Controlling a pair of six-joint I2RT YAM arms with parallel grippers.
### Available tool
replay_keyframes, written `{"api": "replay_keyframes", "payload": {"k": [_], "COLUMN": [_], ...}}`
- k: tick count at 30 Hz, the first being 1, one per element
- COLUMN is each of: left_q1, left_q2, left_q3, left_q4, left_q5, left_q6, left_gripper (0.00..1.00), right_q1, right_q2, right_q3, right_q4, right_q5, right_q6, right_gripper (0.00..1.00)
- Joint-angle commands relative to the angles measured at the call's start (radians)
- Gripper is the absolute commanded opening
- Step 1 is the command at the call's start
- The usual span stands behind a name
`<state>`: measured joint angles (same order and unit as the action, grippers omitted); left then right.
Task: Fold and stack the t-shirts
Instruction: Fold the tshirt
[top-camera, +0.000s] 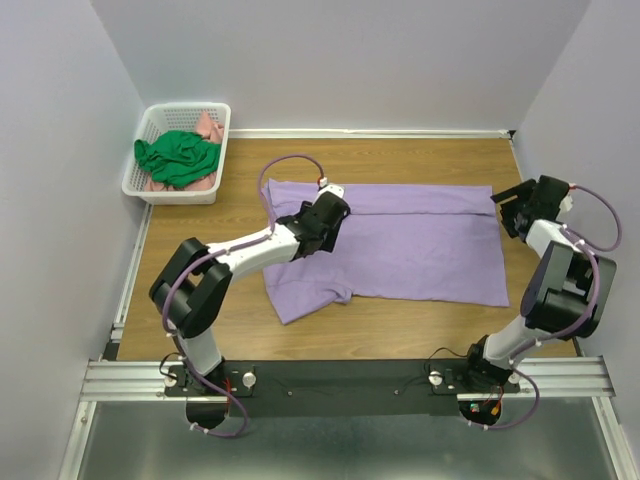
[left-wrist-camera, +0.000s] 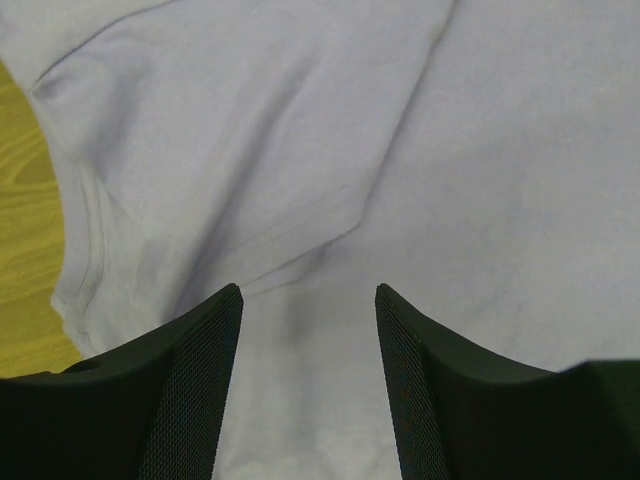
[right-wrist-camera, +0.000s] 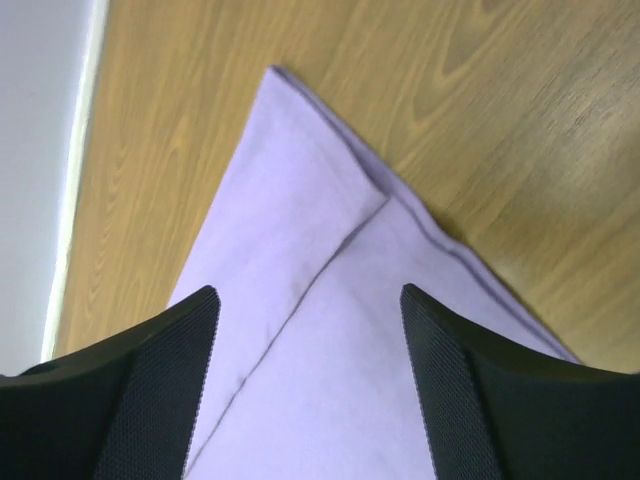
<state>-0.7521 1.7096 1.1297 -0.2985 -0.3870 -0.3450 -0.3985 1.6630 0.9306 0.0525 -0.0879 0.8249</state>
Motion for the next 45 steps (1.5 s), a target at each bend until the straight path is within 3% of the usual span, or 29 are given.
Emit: {"api": "replay_keyframes", "payload": {"k": [1,6,13,21,30,34,41,45], "left_q1": [-0.018,-0.02,-0.021,-0.021,-0.021,-0.016,0.03,0.051], "left_q2": [0.064,0.152,0.223,0.26,0.306,0.303,0.3,0.343], "left_q3": [0.07,0.12,0.176,0.193,0.242,0.242,0.3,0.355], "left_q4": [-0.016,-0.017,-0.019,-0.005,-0.018,-0.025,-0.033,-0.039], "left_q5": [-0.082,-0.121,-0.127,-0.101,-0.107,-0.133,-0.223,-0.257], "left_q6": [0.04,0.06,0.083,0.084,0.103,0.115,0.162,0.215], "left_gripper": [0.64,0.62,0.53,0.48,0.26,0.0,0.0,0.05], "right_q1": [0.006,0.021,0.023,0.024,0.024,0.024,0.039,0.056], "right_q2": [-0.103,-0.241,-0.406,-0.453,-0.451,-0.439,-0.422,-0.416], "right_q3": [0.007,-0.039,-0.119,-0.131,-0.134,-0.127,-0.105,-0.104], "right_q4": [-0.172,-0.218,-0.256,-0.295,-0.306,-0.309,-0.325,-0.333], "right_q5": [-0.038,-0.108,-0.144,-0.142,-0.142,-0.153,-0.17,-0.17], "right_q6": [-0.122,-0.156,-0.176,-0.196,-0.204,-0.202,-0.201,-0.207], "right_gripper": [0.85,0.93,0.94,0.94,0.94,0.94,0.93,0.93]}}
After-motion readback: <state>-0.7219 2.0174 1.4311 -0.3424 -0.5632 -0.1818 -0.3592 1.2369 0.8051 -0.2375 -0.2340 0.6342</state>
